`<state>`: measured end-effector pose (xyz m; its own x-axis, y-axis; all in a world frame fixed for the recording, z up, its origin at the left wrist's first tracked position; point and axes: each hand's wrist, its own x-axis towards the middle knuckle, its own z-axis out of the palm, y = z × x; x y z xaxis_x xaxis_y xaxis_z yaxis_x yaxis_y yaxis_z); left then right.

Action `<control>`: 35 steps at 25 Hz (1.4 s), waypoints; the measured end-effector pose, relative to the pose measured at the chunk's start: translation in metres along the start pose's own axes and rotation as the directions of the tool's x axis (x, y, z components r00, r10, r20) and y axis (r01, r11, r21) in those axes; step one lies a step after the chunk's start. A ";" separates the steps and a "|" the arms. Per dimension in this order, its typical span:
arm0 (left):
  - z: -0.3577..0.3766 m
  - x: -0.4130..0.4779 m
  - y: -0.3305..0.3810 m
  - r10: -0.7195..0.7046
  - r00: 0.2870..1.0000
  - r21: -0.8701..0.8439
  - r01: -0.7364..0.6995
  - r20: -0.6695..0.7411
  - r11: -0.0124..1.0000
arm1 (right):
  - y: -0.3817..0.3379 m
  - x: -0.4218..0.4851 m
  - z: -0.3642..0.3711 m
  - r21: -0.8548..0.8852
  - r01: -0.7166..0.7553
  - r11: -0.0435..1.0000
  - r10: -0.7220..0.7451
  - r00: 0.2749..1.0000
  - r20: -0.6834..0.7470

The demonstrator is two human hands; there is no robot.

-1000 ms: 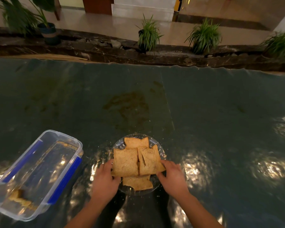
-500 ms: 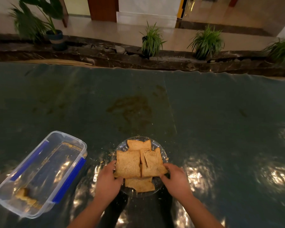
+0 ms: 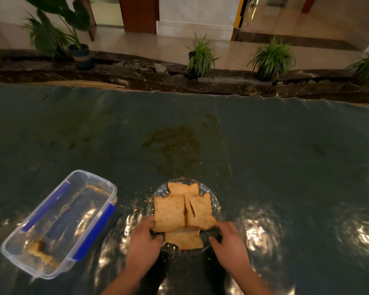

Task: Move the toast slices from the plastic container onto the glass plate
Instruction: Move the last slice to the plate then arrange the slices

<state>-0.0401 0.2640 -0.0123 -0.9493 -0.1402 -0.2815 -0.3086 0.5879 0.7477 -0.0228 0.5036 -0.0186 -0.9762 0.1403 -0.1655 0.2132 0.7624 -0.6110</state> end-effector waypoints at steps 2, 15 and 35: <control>0.002 -0.002 -0.002 0.001 1.000 0.021 -0.001 0.003 1.000 | 0.002 -0.001 0.001 -0.003 -0.008 1.000 0.008 1.000 0.014; 0.004 -0.008 -0.015 0.146 0.988 0.304 -0.154 0.052 0.940 | -0.012 -0.003 0.009 -0.251 0.258 0.933 -0.267 0.964 -0.003; 0.006 -0.021 -0.019 0.280 0.939 0.498 -0.343 0.199 0.797 | -0.008 -0.013 0.021 -0.221 0.372 0.902 -0.367 0.928 0.062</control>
<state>-0.0143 0.2611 -0.0244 -0.9659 0.1911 -0.1749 0.1095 0.9129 0.3931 -0.0108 0.4821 -0.0278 -0.9817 -0.1892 0.0226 -0.1797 0.8794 -0.4410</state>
